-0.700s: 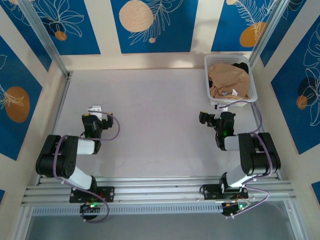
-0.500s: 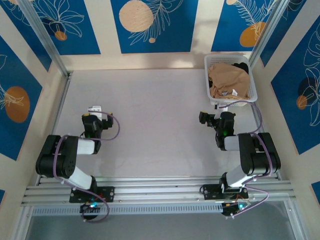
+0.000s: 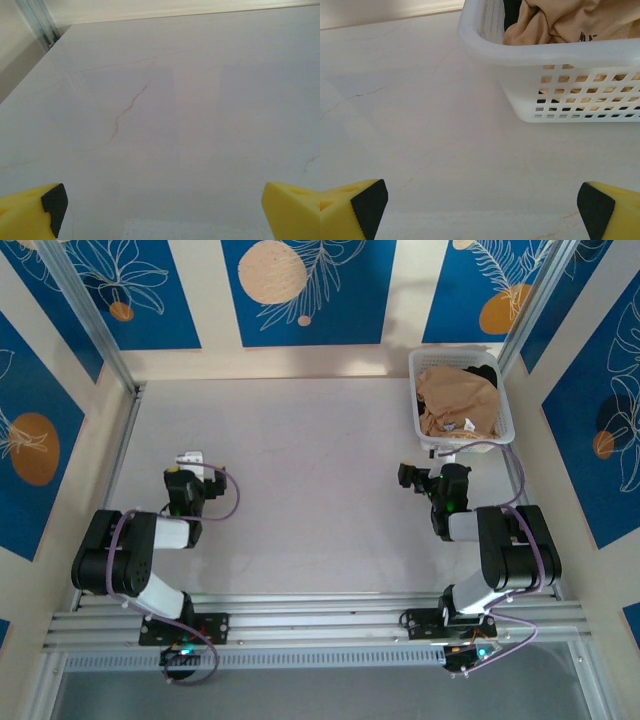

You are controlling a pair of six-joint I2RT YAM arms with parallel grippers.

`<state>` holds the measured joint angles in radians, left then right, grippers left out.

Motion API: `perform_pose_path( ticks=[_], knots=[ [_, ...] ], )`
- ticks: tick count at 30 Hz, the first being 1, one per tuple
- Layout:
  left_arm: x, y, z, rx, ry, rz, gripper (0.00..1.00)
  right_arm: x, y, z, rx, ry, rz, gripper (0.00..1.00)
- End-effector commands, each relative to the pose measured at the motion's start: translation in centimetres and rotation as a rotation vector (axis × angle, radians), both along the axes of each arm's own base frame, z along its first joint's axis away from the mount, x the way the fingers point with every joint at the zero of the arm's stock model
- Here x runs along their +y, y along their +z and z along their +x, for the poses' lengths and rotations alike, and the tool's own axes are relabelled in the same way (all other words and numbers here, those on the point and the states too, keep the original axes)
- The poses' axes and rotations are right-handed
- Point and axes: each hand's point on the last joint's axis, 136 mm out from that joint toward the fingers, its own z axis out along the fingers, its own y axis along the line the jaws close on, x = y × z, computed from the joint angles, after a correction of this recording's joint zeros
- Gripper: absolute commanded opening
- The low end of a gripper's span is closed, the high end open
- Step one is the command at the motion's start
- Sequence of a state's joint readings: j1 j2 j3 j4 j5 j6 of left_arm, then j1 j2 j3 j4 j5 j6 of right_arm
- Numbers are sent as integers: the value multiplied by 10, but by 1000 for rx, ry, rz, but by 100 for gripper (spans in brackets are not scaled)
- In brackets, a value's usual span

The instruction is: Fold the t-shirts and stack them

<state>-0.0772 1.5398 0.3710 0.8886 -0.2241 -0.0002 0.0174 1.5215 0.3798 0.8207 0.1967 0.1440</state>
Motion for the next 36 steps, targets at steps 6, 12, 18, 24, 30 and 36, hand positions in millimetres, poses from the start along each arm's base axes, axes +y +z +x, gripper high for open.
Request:
perform_pose_path(
  ticks=[6, 12, 18, 24, 30, 36],
  knots=[
    [-6, 2, 1, -6, -24, -1, 100, 1, 12, 7, -40, 14, -16, 99],
    [-13, 97, -11, -134, 28, 80, 100, 3, 110, -1, -161, -102, -80, 99],
    [15, 195, -33, 37, 351, -255, 100, -26, 210, -11, 55, -356, 456, 99],
    [-71, 228, 19, 172, -13, -615, 100, -56, 206, 36, 332, -476, 560, 84],
    [-172, 250, 16, 314, -344, -645, 90, -89, 165, 72, 529, -540, 653, 71],
    [-226, 230, -14, 430, -462, -639, 85, -101, 124, 72, 691, -608, 748, 65]
  ],
)
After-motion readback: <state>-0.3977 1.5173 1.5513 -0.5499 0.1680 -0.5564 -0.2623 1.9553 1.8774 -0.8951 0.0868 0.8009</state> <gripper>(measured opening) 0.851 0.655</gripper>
